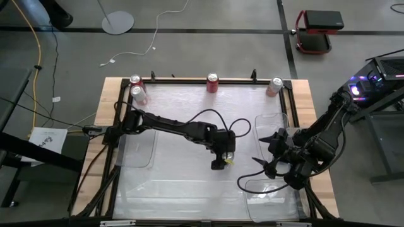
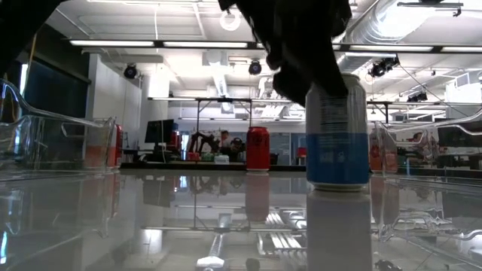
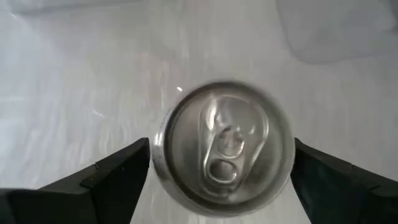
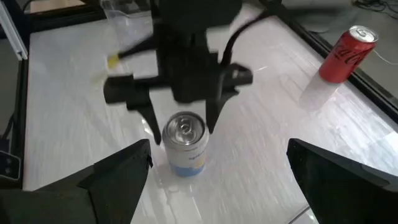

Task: Sort soda cans
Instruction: Put the blue-white soda can into the right transparent bin, then put the right red-black soda can into the bottom transparent bin

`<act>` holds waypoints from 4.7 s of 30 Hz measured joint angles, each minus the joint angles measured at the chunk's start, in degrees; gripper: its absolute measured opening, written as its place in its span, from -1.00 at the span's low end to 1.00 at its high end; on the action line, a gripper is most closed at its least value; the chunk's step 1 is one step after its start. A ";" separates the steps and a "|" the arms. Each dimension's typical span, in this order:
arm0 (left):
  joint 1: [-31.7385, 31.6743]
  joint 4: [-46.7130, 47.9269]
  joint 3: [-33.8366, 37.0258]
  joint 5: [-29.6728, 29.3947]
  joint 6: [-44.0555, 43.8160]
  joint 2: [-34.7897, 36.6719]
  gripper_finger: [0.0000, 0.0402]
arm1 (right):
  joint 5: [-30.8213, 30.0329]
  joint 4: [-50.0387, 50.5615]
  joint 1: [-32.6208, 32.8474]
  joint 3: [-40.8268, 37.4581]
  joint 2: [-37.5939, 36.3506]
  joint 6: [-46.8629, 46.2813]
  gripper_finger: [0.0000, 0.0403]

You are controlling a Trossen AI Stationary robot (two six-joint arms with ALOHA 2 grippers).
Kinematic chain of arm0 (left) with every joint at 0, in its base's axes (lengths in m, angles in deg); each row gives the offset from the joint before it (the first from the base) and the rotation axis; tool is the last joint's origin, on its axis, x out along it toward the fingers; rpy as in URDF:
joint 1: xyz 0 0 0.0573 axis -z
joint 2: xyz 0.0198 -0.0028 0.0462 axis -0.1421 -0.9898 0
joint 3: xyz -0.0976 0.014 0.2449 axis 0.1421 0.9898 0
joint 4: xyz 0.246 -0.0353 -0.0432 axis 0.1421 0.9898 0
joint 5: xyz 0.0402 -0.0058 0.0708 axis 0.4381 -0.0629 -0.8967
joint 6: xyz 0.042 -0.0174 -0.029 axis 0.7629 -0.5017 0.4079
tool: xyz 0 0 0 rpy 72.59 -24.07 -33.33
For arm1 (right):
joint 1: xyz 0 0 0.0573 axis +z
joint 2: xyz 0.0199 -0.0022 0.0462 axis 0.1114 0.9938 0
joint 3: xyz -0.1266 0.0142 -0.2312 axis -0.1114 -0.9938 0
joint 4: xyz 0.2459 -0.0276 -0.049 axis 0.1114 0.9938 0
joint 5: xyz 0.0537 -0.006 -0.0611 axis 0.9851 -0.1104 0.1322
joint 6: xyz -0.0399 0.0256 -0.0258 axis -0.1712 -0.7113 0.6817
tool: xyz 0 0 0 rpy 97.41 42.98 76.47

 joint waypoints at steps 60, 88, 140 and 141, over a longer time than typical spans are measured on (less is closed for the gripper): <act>5.75 -46.46 64.46 -28.81 -10.43 41.24 0.76 | 50.10 -13.12 -35.21 8.11 31.68 51.21 0.82; 5.99 -46.50 64.46 -28.89 -9.91 41.24 0.76 | 42.34 23.09 -25.03 15.48 8.19 8.95 0.41; 5.99 -49.51 64.46 -28.82 -7.98 41.22 0.76 | 53.56 -0.07 -20.96 -25.62 -8.29 -4.03 0.80; 5.99 -49.51 64.46 -28.83 -7.98 41.22 0.76 | 53.58 -0.07 -20.96 -25.62 -8.44 -4.01 0.80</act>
